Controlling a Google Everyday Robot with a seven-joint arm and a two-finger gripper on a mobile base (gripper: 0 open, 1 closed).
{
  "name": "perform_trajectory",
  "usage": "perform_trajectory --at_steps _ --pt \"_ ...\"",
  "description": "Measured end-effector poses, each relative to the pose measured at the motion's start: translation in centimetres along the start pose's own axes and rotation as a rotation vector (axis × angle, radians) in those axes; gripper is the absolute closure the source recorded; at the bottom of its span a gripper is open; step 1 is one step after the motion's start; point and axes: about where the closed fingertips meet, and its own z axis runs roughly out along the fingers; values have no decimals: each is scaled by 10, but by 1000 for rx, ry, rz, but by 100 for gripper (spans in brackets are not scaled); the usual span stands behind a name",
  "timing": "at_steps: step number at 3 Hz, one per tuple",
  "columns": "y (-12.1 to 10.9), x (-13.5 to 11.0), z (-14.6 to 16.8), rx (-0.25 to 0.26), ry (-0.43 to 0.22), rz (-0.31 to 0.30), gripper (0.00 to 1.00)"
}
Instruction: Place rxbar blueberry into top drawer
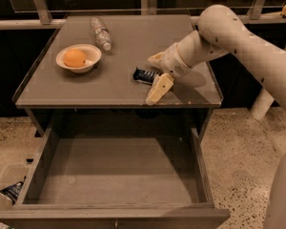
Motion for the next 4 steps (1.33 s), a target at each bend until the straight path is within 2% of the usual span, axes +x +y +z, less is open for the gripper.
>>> perform_trajectory --at_steps 1,2,4 --pt "0 3 2 -5 16 3 0" --pt "0 3 2 -5 16 3 16" --pt "0 3 2 -5 16 3 62"
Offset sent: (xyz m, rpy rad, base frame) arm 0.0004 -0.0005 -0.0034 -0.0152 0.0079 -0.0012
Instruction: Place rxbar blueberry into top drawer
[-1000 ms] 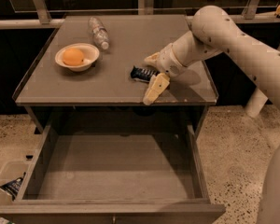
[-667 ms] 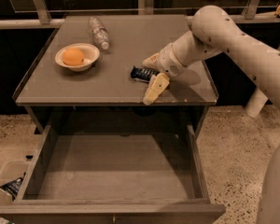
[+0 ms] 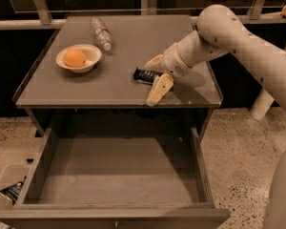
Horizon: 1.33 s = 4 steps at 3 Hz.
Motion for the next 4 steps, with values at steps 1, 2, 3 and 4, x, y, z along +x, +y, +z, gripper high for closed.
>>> perform_trajectory --at_steps 1,2,3,4 --pt "0 0 0 0 0 0 86" --pt "0 -3 -3 0 0 0 100" --pt "5 -22 -7 34 26 -35 100" --pt "7 -26 -10 46 33 -47 100"
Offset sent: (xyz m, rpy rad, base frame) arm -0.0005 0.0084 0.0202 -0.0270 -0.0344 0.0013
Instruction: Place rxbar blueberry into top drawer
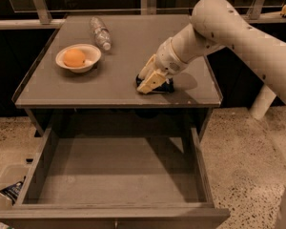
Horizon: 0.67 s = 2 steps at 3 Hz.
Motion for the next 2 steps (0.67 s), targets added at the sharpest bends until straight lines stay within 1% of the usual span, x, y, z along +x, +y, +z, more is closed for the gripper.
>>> perform_trajectory --at_steps 1,2 --pt "18 -9 -4 33 -6 -39 100" --pt "62 -47 -36 155 -63 -146 100"
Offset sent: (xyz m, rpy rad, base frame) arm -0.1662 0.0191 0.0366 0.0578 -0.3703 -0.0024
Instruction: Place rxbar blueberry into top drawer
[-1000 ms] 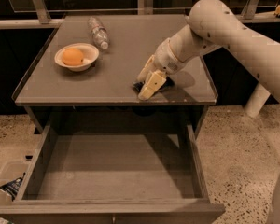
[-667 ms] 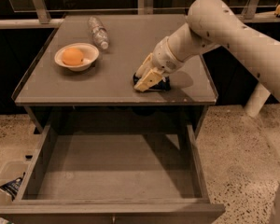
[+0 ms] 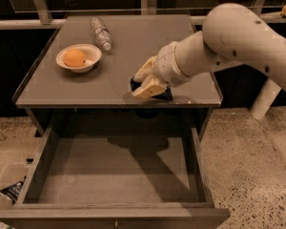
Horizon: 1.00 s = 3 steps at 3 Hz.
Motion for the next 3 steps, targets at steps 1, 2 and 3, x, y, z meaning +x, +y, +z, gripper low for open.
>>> perform_trajectory --at_steps 1,2,3 --pt "47 -31 -30 76 -11 -86 100" --pt "88 -40 -41 92 25 -106 100" --pt "119 -15 -21 65 71 -67 100"
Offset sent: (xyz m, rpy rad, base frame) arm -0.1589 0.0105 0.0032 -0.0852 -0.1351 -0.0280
